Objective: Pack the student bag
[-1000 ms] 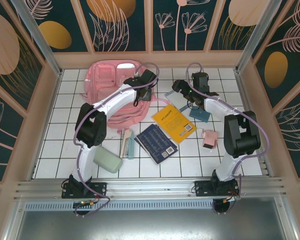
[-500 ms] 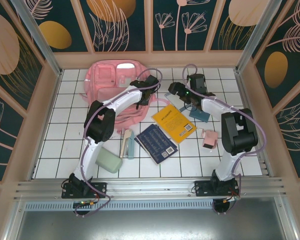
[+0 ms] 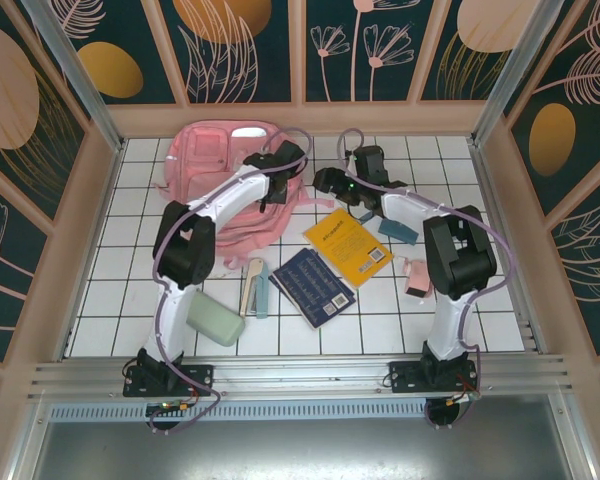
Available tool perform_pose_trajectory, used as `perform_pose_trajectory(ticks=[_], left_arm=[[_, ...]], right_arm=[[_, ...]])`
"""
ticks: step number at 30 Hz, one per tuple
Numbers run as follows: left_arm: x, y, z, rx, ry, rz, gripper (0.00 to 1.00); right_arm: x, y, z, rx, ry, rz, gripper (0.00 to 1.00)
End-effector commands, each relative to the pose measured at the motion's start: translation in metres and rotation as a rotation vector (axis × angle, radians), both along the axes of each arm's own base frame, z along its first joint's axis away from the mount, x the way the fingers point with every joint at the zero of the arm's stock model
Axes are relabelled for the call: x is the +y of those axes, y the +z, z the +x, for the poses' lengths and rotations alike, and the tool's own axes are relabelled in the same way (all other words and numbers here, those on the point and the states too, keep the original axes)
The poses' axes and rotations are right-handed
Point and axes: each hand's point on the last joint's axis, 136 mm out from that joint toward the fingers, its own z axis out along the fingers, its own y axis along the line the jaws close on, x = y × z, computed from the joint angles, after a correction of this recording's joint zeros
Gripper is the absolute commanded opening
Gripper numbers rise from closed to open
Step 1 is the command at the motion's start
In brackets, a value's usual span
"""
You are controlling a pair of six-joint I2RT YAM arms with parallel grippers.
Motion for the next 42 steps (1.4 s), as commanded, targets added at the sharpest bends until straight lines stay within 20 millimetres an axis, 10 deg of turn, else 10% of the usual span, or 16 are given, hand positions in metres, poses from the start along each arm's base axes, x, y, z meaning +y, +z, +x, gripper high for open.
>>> perform_pose_trajectory(ticks=[1, 16, 20, 26, 42], left_arm=[[0.005, 0.049, 0.002, -0.086, -0.025, -0.034, 0.00], [0.014, 0.094, -0.011, -0.184, -0.069, -0.061, 0.00], [0.015, 0.111, -0.005, -0.219, -0.076, -0.049, 0.00], [0.022, 0.117, -0.002, -0.233, -0.074, -0.030, 0.00], [0.006, 0.135, 0.033, -0.294, -0.082, -0.018, 0.00]], right_arm=[[0.015, -0.003, 0.010, 0.026, 0.068, 0.053, 0.73], [0.089, -0.025, 0.041, 0.197, 0.226, 0.323, 0.77], [0.096, -0.025, 0.035, 0.211, 0.236, 0.394, 0.63], [0.096, 0.005, 0.035, 0.174, 0.206, 0.497, 0.02], [0.049, 0.036, -0.008, 0.137, -0.030, 0.597, 0.00]])
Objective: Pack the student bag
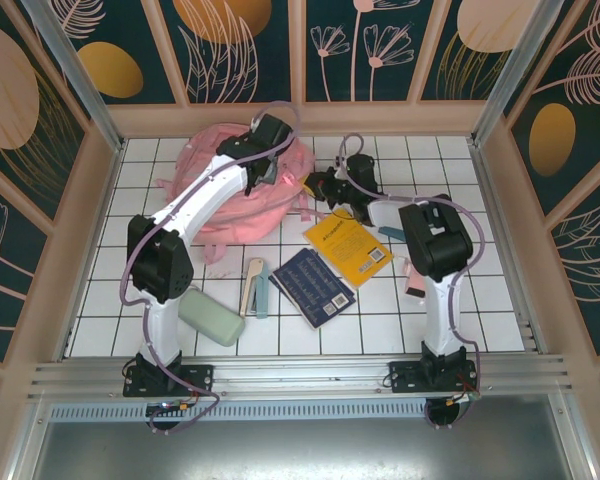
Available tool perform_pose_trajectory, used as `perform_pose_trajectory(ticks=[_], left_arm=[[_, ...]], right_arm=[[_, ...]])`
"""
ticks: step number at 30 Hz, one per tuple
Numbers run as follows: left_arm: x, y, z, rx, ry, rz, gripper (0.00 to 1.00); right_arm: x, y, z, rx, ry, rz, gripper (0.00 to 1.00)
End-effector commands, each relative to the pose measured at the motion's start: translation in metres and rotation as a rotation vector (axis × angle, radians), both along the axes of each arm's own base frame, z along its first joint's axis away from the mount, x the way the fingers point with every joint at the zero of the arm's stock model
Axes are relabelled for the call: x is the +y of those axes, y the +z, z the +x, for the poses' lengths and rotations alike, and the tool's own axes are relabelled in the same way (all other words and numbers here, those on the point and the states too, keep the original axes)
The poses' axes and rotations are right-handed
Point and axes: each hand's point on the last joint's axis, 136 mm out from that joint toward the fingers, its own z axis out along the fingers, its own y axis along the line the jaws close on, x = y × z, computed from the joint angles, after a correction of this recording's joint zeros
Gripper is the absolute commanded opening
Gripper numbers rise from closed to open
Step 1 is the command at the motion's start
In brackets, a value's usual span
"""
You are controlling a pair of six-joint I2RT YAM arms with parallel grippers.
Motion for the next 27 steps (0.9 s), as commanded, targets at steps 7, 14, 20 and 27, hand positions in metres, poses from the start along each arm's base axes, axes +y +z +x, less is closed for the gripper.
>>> perform_pose_trajectory(ticks=[7, 14, 20, 27], left_arm=[[0.005, 0.028, 0.028, -0.139, 0.087, -0.010, 0.24], [0.017, 0.064, -0.019, -0.149, 0.116, -0.168, 0.49], [-0.026, 0.061, -0.080, -0.103, -0.091, -0.588, 0.50], [-0.064, 0.028, -0.124, -0.091, -0.220, -0.969, 0.59]], right_arm=[[0.006, 0.033, -0.049, 0.035, -0.114, 0.092, 0.00], [0.024, 0.056, -0.047, 0.053, -0.136, 0.083, 0.00], [0.034, 0.082, -0.038, -0.119, -0.124, -0.170, 0.00], [0.044, 0.090, -0.041, -0.107, -0.088, -0.135, 0.00]])
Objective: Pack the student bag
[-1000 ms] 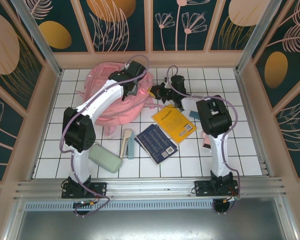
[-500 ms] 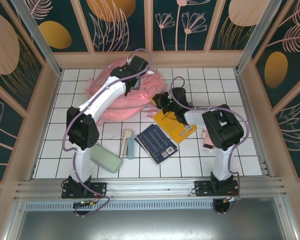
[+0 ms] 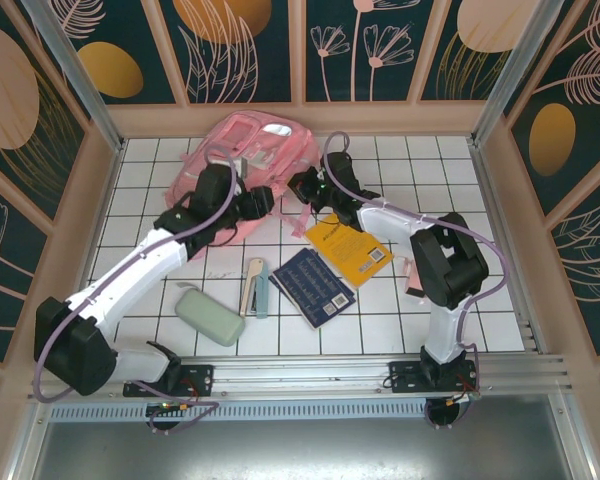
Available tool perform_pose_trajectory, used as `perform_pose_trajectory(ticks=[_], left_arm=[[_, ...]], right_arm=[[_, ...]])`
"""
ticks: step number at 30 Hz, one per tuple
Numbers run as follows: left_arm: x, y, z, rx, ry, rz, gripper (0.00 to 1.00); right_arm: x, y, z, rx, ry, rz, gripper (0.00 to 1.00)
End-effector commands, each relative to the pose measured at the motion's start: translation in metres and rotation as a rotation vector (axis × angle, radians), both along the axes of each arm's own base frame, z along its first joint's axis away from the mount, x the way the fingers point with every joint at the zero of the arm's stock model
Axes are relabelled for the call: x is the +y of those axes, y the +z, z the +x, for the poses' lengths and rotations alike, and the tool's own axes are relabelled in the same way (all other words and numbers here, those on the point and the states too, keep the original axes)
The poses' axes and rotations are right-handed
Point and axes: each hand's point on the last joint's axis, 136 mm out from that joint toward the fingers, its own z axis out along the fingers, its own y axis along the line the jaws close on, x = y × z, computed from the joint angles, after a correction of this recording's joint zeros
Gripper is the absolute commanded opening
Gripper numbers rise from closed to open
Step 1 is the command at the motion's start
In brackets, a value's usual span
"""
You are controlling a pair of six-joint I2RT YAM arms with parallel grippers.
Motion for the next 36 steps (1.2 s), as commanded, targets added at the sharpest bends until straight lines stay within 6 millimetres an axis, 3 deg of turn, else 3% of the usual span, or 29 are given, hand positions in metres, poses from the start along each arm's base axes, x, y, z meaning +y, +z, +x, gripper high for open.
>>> perform_pose_trajectory(ticks=[1, 5, 12, 17, 20, 24, 27, 30, 33, 36], left_arm=[[-0.041, -0.002, 0.000, -0.023, -0.102, -0.201, 0.59], [-0.058, -0.019, -0.010, -0.031, -0.158, -0.257, 0.59], [-0.047, -0.042, -0.002, -0.073, -0.073, -0.271, 0.60], [-0.022, -0.048, 0.005, -0.124, 0.027, -0.169, 0.58], [-0.015, -0.063, 0.011, -0.086, 0.062, -0.073, 0.55], [-0.011, -0.080, 0.014, -0.047, 0.096, -0.037, 0.54], [-0.019, -0.091, 0.012, -0.028, 0.046, -0.024, 0.51], [-0.031, -0.091, 0.008, -0.039, -0.034, -0.038, 0.45], [-0.042, -0.078, 0.000, -0.097, -0.112, -0.079, 0.41], [-0.036, -0.077, -0.001, -0.144, -0.088, -0.086, 0.50]], right_arm=[[0.008, 0.042, 0.000, -0.090, 0.030, 0.034, 0.00], [0.014, 0.045, -0.005, -0.085, 0.038, 0.023, 0.00], [0.023, 0.057, -0.012, -0.075, 0.064, 0.065, 0.00], [0.025, 0.065, -0.015, -0.074, 0.080, 0.092, 0.00], [0.027, 0.069, -0.017, -0.067, 0.091, 0.108, 0.00], [0.029, 0.075, -0.015, -0.063, 0.093, 0.114, 0.00], [0.032, 0.077, -0.014, -0.058, 0.108, 0.111, 0.00], [0.033, 0.080, -0.014, -0.063, 0.114, 0.107, 0.00], [0.034, 0.082, -0.015, -0.068, 0.120, 0.102, 0.00], [0.035, 0.086, -0.018, -0.081, 0.130, 0.103, 0.00]])
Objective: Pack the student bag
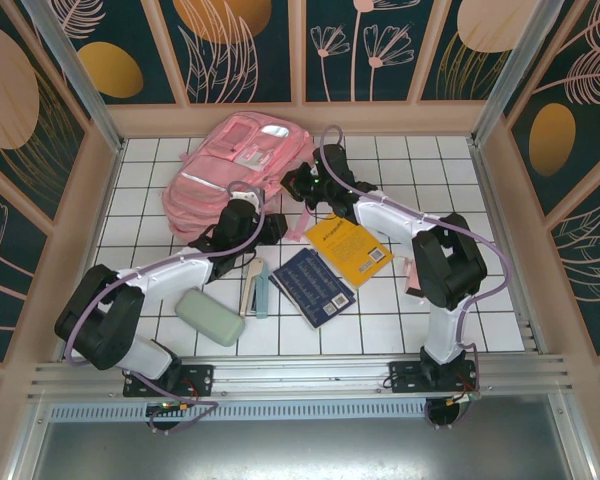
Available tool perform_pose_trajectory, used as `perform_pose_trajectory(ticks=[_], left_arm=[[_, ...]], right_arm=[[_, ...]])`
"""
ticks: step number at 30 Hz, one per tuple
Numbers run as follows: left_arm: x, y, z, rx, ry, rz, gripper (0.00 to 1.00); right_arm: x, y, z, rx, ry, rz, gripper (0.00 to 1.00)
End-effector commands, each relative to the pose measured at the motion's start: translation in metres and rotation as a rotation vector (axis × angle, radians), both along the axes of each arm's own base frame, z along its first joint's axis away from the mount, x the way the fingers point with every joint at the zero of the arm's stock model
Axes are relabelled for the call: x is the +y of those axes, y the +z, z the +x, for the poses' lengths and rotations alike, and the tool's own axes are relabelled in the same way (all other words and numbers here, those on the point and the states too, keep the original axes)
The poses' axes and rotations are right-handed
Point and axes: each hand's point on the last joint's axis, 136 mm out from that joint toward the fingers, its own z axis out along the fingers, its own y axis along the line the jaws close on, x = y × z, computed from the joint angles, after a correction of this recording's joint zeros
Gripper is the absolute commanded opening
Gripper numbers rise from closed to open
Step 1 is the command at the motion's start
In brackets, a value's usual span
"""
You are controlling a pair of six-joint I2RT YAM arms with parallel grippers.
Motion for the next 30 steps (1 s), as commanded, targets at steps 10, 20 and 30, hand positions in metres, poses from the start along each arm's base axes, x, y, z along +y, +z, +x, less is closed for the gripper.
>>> perform_pose_trajectory(ticks=[10, 20, 30], left_arm=[[0.033, 0.039, -0.008, -0.410, 0.103, -0.065, 0.60], [0.014, 0.053, -0.044, -0.662, -0.130, -0.040, 0.51], [0.021, 0.047, -0.036, -0.751, -0.086, 0.080, 0.54]], right_arm=[[0.019, 0.078, -0.016, -0.167, 0.095, 0.143, 0.00], [0.022, 0.082, -0.024, -0.201, 0.126, 0.150, 0.00], [0.024, 0.094, -0.031, -0.282, 0.167, 0.149, 0.00]])
